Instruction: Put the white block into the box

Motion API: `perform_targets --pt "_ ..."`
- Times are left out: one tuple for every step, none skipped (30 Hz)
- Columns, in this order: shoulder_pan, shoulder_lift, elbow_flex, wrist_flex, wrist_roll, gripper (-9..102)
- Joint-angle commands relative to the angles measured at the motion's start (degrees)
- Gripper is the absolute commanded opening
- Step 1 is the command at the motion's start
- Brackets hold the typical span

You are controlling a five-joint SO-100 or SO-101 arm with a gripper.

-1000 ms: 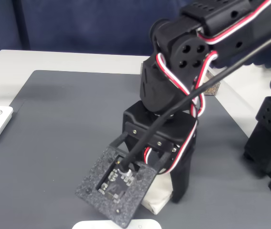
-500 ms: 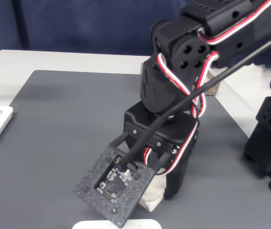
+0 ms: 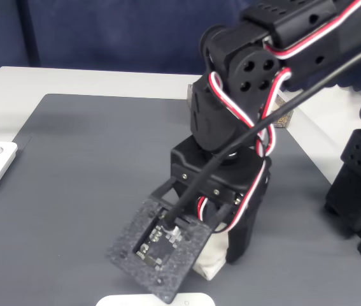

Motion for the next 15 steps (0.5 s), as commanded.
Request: perform_targets --pt "2.5 6.1 -3.1 5.4 4.3 7" --pt "3.3 7.4 -3.1 6.7 5.1 6" --pt "4.1 8.6 -3.1 7.7 5.6 6" --pt "4.9 9.8 -3.1 8.6 6.1 5" --pt "5.7 11.0 -3.1 9.2 6.3 4" --pt "6.4 12.0 -3.1 9.8 6.6 4" --pt "7.1 13.0 -3.0 10.6 6.9 3" --pt "7.9 14.1 -3.0 11.5 7.1 3" --pt "8.9 15.0 -3.0 12.4 7.1 2" --pt "9.9 16.1 -3.0 13.3 6.9 2" --pt "10.8 17.1 -3.0 14.0 6.8 2" --pt "11.8 18.0 -3.0 14.5 6.8 1" --pt "12.7 18.9 -3.0 14.8 6.8 1" --pt "13.7 19.5 -2.9 14.8 7.1 1" --pt "14.8 20.0 -2.5 14.8 7.2 0"
